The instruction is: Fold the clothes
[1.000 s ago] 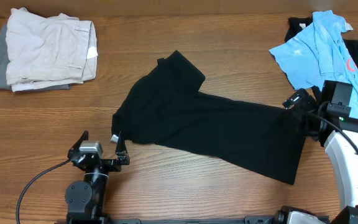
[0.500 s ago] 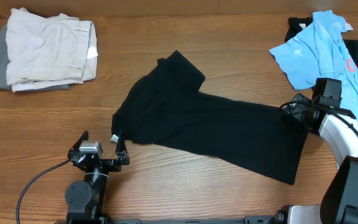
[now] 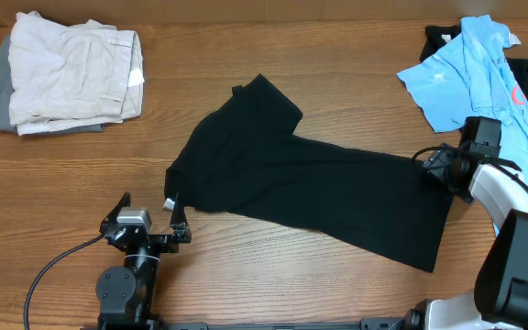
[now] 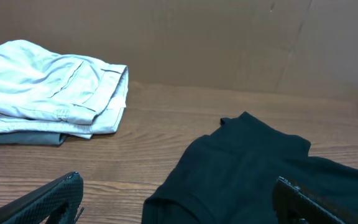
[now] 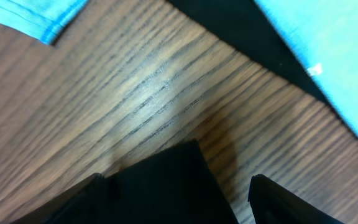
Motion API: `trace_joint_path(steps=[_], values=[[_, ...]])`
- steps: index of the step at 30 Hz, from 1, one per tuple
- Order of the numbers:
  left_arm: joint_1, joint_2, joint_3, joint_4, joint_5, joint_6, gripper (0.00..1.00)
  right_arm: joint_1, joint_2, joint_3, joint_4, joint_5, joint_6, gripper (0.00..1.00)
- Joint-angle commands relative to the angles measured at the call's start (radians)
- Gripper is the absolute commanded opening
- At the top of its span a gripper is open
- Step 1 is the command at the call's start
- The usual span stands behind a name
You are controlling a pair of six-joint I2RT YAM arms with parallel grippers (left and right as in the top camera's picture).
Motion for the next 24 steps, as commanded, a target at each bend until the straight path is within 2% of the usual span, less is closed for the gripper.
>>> trace_joint_path(steps=[1,2,4,6,11,16,20,24], values=[[0.005,-0.011,-0.006,0.003,-0.006,0.015,1.0,-0.004,0.037,0.017,0.011,-0.009,-0.003,0.75],[0.005,-0.011,-0.006,0.003,-0.006,0.015,1.0,-0.004,0.042,0.017,0.014,-0.009,-0.003,0.74],[0.005,-0.011,-0.006,0.003,-0.006,0.015,1.0,-0.004,0.045,0.017,0.02,-0.008,-0.003,0.62],[0.005,-0.011,-0.006,0.003,-0.006,0.015,1.0,-0.004,0.045,0.017,0.027,-0.009,-0.003,0.45],[0.005,-0.011,-0.006,0.003,-0.006,0.015,1.0,-0.004,0.042,0.027,0.032,-0.008,-0.003,0.21],[0.005,-0.011,-0.006,0.003,-0.006,0.015,1.0,-0.004,0.002,0.072,-0.015,-0.008,0.006,0.17],[0.005,-0.011,-0.006,0.003,-0.006,0.015,1.0,-0.004,-0.037,0.1,-0.06,-0.009,0.009,0.22],[0.005,-0.011,-0.006,0.003,-0.006,0.015,1.0,-0.004,-0.041,0.101,-0.08,-0.01,0.032,0.22]])
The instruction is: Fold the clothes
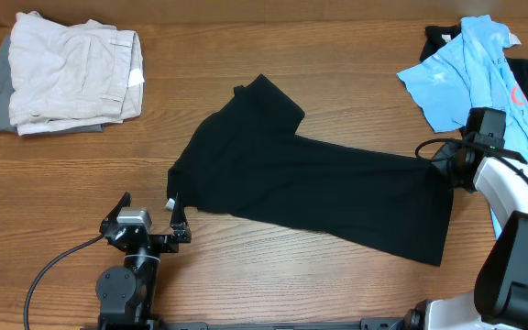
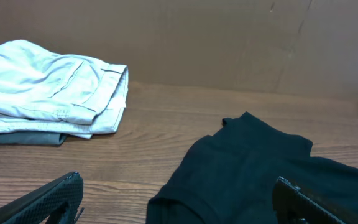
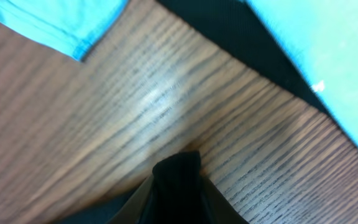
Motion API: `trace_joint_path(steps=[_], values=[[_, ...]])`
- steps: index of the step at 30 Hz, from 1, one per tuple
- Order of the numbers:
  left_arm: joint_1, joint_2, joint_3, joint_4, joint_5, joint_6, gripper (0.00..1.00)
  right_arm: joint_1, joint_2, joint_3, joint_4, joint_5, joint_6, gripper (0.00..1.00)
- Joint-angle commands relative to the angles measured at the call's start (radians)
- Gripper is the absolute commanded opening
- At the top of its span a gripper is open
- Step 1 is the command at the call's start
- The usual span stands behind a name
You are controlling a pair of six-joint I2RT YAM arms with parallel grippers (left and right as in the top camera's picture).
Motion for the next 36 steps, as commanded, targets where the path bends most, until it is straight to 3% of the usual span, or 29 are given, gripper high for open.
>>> trace_joint_path(steps=[1,7,11,13,17,20,23,30,36], values=[[0.005,-0.011,-0.006,0.003,-0.006,0.015,1.0,-0.005,-0.029,0.024,-0.006,0.012,0.023,0.22],[0.005,-0.011,-0.006,0.005,0.02,-0.003,1.0,-0.005,-0.029,0.024,-0.009,0.005,0.049,0.22],[0.005,-0.011,-0.006,0.035,0.117,-0.202,1.0,-0.005,-0.029,0.024,-0.011,0.002,0.049,0.22],[0.005,-0.011,-0.006,0.059,0.249,-0.306,1.0,-0.005,-0.029,0.024,-0.01,0.002,0.049,0.22],[0.005,-0.011,0.025,0.135,0.468,-0.291,1.0,-0.005,-0.029,0.024,-0.006,0.001,0.049,0.23],[0.005,-0.003,0.114,0.11,0.471,-0.231,1.0,-0.005,-0.029,0.024,-0.005,-0.014,0.049,0.31],[0.005,0.058,0.249,-0.001,0.422,-0.132,1.0,-0.005,-0.029,0.024,-0.002,-0.025,0.05,0.31],[0.005,0.521,0.64,-0.249,0.479,0.024,1.0,-0.005,-0.029,0.024,0.001,-0.053,0.05,0.32],[-0.035,1.057,1.089,-0.631,0.548,0.139,1.0,-0.005,-0.029,0.024,0.006,-0.07,0.05,0.32]])
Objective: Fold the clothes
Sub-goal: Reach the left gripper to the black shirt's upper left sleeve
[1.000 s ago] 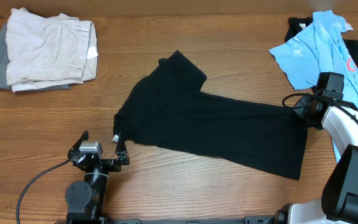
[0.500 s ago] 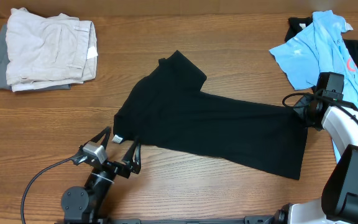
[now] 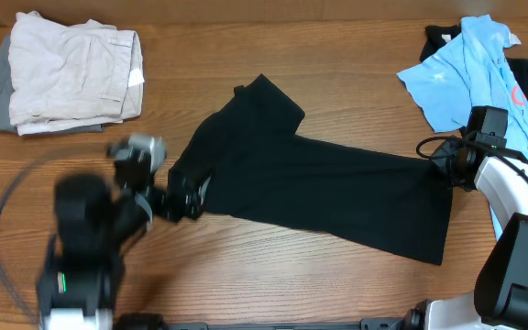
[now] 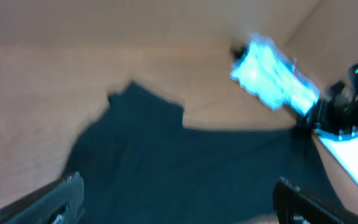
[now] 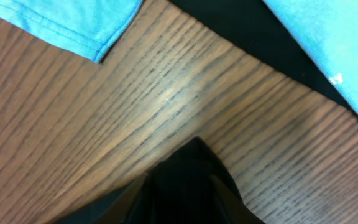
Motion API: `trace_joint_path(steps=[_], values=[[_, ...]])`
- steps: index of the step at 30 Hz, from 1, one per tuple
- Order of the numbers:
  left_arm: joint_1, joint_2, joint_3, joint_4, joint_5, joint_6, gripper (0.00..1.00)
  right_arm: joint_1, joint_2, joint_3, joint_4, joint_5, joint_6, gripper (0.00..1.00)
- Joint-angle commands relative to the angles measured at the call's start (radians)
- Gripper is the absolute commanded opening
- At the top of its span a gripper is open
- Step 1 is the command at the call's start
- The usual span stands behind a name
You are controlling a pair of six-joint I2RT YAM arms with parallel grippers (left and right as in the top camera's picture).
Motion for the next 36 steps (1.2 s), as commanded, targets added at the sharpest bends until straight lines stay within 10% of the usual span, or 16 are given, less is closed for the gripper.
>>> trace_joint_path(steps=[1,12,36], values=[[-0.052,0.286,0.258,-0.146,0.055,0.133,1.0,-0.004,-0.024,0.02,0.009,-0.026,0.005,0.32],[-0.254,0.922,0.82,-0.25,0.05,0.249,1.0,-0.004,-0.024,0.02,0.01,-0.065,0.005,0.32],[-0.261,1.368,0.833,0.053,-0.408,0.111,1.0,-0.004,-0.024,0.02,0.01,-0.122,0.005,0.32]])
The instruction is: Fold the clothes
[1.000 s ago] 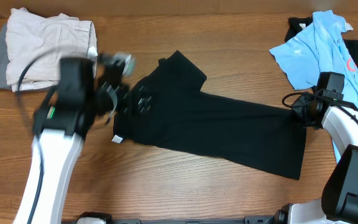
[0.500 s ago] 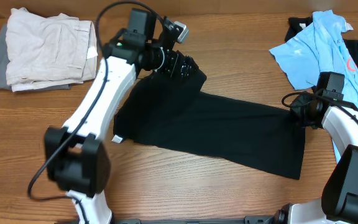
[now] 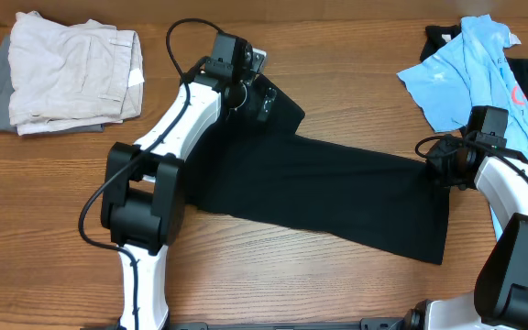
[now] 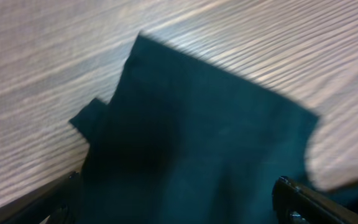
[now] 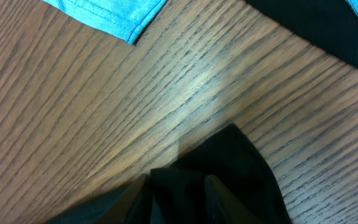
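A black garment [image 3: 337,192] lies spread across the middle of the table, running from the far centre to the near right. My left gripper [image 3: 257,99] is open above its far corner. In the left wrist view the black cloth [image 4: 197,124] fills the space between the wide-apart fingers of that gripper [image 4: 179,186]. My right gripper [image 3: 436,165] is shut on the garment's right corner, and the right wrist view shows the pinched black fold [image 5: 235,155] between the closed fingers [image 5: 143,199].
A folded beige pile [image 3: 67,78] on a grey piece sits at the far left. At the far right a light blue shirt [image 3: 475,69] lies over another black garment, close to my right arm. The bare wooden table [image 3: 337,55] shows beyond the garment.
My left arm was by the garment's near-left edge, blurred; now it stretches across to the garment's far corner, gripper open over it. The right gripper still holds the right corner.
At first my left arm sat at the front left, open, and my right gripper was open around the garment's right corner. Then the right was shut on that corner. Later the left arm stood at the garment's left edge, and now it is over the far corner.
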Motion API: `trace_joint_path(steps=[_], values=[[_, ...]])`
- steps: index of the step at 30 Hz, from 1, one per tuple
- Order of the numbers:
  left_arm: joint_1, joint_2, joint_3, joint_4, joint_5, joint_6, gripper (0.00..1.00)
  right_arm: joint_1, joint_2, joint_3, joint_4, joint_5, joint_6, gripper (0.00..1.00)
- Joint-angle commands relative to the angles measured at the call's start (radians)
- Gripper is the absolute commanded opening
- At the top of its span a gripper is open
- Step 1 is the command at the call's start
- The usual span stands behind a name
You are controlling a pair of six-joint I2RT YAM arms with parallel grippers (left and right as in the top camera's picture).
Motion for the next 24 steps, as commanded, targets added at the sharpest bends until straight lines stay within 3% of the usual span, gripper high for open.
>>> trace_joint_path(steps=[1,11,16,20,24], values=[[0.018,0.03,0.024,-0.008,-0.047,-0.012,1.0,-0.004,-0.024,0.02,0.009,-0.01,0.005,0.32],[0.029,0.061,0.024,-0.027,-0.014,0.04,0.96,-0.004,-0.024,0.02,0.009,-0.013,0.005,0.32],[0.029,0.061,0.023,-0.029,0.028,0.063,1.0,-0.004,-0.024,0.02,0.01,-0.014,0.005,0.32],[0.029,0.061,0.023,-0.029,0.039,0.079,0.92,-0.004,-0.024,0.02,0.01,-0.021,0.005,0.32],[0.029,0.061,0.023,-0.026,0.053,0.092,0.97,-0.004,-0.024,0.02,0.009,-0.021,0.005,0.32]])
